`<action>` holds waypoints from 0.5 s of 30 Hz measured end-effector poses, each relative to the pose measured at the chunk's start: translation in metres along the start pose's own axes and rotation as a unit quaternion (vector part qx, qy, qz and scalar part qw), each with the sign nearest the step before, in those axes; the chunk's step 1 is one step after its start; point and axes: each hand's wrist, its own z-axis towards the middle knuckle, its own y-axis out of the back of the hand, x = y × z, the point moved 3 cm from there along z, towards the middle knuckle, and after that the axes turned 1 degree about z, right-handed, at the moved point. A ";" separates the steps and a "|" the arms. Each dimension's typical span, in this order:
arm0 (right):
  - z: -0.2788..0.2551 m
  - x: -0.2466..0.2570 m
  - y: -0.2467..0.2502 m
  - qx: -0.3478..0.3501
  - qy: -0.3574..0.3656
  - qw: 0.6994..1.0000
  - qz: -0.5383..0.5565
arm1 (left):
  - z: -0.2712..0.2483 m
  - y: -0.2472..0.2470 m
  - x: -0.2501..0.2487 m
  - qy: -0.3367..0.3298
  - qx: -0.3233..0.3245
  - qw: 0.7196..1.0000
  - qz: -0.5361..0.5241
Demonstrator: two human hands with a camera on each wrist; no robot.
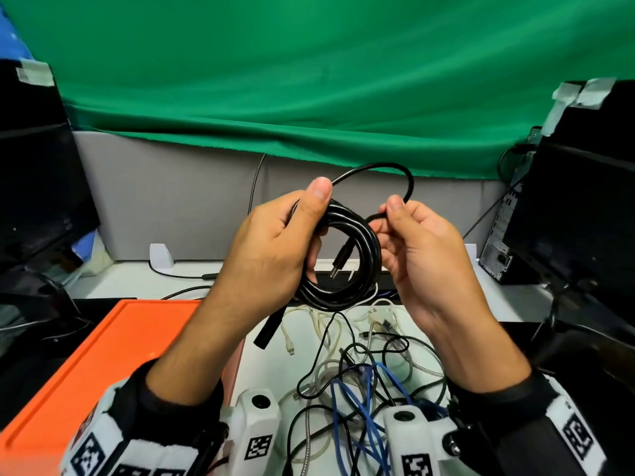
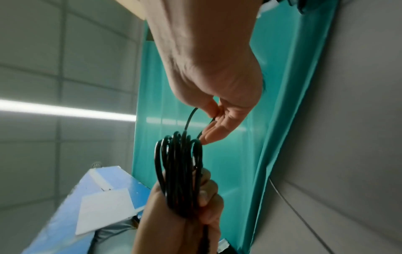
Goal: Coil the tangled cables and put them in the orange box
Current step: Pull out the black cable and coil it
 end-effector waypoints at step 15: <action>-0.015 -0.022 -0.022 0.230 -0.190 0.954 0.036 | 0.000 0.007 0.000 -0.013 -0.139 0.988 0.062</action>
